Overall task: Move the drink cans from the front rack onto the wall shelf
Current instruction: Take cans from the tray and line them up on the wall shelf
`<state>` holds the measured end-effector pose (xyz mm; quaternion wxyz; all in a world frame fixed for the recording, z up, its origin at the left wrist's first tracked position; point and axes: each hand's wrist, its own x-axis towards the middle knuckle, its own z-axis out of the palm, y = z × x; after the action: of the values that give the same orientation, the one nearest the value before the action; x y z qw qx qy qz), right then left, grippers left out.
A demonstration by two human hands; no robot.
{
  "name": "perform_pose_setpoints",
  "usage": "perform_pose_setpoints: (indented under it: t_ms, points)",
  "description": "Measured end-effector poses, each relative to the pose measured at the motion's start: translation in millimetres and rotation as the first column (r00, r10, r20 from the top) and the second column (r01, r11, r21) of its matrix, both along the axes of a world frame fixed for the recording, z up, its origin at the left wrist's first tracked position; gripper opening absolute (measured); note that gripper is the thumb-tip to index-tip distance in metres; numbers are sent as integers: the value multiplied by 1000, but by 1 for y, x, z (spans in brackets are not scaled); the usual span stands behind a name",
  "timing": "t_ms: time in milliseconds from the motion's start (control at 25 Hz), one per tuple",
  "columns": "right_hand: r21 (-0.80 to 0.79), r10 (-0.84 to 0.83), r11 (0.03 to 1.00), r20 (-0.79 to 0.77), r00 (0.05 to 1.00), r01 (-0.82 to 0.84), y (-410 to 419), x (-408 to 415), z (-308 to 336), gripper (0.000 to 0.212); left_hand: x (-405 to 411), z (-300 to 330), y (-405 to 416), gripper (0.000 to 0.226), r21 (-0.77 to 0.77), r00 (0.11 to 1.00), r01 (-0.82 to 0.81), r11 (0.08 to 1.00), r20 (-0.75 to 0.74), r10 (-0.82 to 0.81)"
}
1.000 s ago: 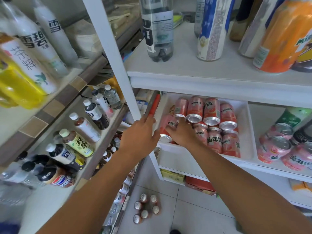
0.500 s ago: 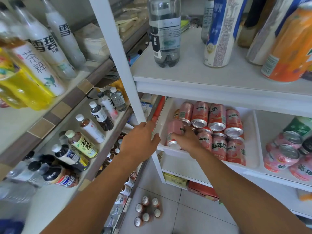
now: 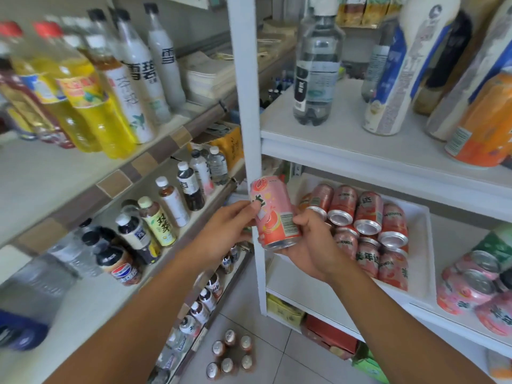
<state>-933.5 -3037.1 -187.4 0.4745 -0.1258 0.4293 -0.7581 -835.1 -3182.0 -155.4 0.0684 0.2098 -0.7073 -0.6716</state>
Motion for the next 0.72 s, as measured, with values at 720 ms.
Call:
perform_pose_setpoints:
  t_ms: [720]
  points:
    - [142, 298, 921, -855, 425, -362, -200, 305, 119, 68, 362, 116, -96, 49, -137, 660, -726, 673, -411, 629]
